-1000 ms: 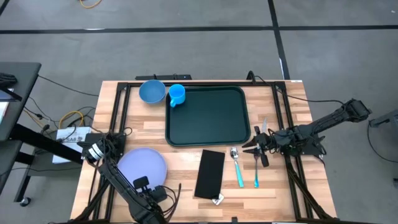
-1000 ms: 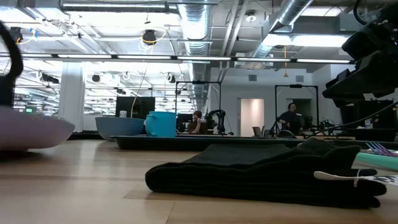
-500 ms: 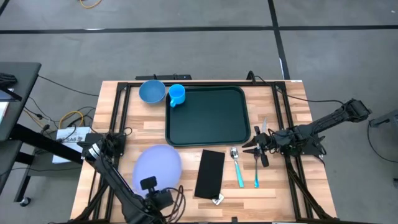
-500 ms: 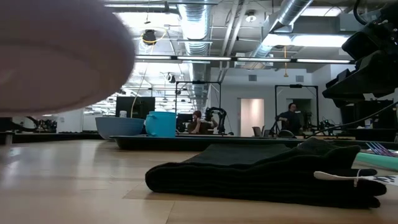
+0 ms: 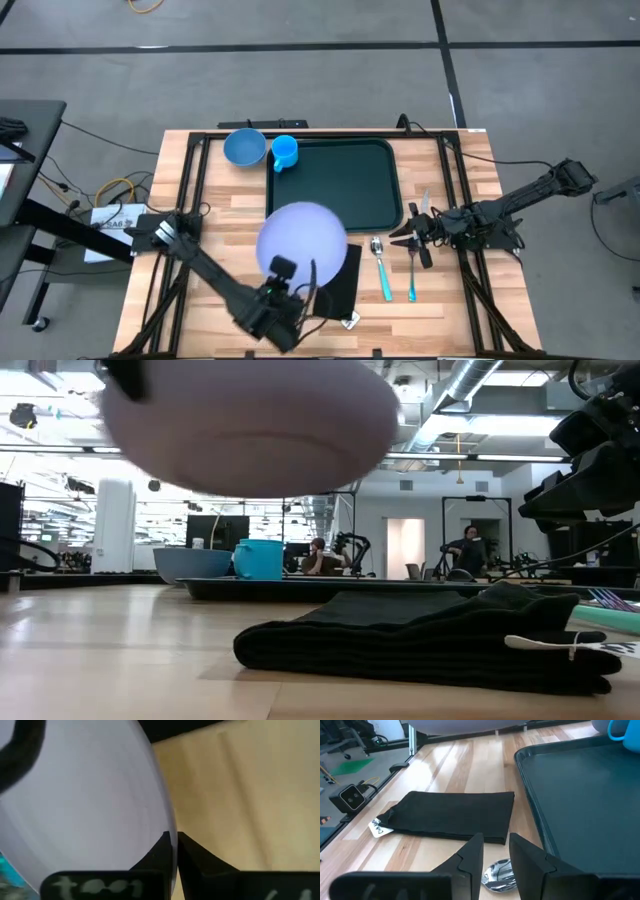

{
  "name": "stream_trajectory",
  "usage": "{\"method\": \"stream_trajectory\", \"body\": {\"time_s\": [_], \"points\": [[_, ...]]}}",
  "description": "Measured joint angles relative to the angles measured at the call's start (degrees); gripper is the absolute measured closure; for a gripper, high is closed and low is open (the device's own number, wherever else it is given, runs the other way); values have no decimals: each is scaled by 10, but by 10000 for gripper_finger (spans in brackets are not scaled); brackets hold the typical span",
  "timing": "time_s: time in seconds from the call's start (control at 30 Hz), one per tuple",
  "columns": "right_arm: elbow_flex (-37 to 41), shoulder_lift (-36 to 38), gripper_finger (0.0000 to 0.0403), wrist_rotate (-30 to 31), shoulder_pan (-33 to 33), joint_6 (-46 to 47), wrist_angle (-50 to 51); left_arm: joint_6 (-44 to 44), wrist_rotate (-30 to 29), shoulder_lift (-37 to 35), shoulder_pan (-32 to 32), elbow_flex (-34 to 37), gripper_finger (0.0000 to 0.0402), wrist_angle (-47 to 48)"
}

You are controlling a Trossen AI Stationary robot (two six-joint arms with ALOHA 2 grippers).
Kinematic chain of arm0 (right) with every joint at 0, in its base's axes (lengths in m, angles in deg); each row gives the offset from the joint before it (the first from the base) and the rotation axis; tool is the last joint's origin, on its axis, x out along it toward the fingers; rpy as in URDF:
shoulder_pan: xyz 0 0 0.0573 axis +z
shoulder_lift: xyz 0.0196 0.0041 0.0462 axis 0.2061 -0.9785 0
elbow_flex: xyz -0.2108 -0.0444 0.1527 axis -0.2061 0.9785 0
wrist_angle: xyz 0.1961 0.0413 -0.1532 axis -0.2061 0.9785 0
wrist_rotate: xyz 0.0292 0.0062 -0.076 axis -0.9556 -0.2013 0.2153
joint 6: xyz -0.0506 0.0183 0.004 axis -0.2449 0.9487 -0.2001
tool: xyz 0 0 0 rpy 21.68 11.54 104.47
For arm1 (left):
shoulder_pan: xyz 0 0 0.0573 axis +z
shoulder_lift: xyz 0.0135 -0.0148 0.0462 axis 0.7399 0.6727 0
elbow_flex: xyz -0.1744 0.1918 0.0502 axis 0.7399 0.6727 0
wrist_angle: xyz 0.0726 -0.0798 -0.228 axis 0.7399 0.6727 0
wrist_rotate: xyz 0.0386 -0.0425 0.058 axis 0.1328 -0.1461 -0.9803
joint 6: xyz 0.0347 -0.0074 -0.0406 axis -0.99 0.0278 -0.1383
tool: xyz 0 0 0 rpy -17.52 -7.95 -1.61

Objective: Set up tray
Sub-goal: Put the purple plate in the center of the black serving tray

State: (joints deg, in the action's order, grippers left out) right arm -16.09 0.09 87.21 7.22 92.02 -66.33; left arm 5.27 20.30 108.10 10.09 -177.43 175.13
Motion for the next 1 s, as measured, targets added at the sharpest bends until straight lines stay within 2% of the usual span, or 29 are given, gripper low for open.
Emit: {"method": "stream_trajectory", "body": {"time_s": [0.2,0.37,0.5,0.63,0.77,1.0], "points": [[0,0,316,0,0,0,0,-172,-38,0,76,0,401,-1],[0,0,316,0,0,0,0,-300,-34,0,151,0,401,-57],[0,0,316,0,0,0,0,-391,-10,0,204,0,401,-127],[0,0,316,0,0,0,0,-403,30,0,256,5,401,-132],[0,0,316,0,0,0,0,-405,49,-9,291,50,401,-135],[0,0,316,0,0,0,-1,-382,53,-70,299,82,401,-129]]}}
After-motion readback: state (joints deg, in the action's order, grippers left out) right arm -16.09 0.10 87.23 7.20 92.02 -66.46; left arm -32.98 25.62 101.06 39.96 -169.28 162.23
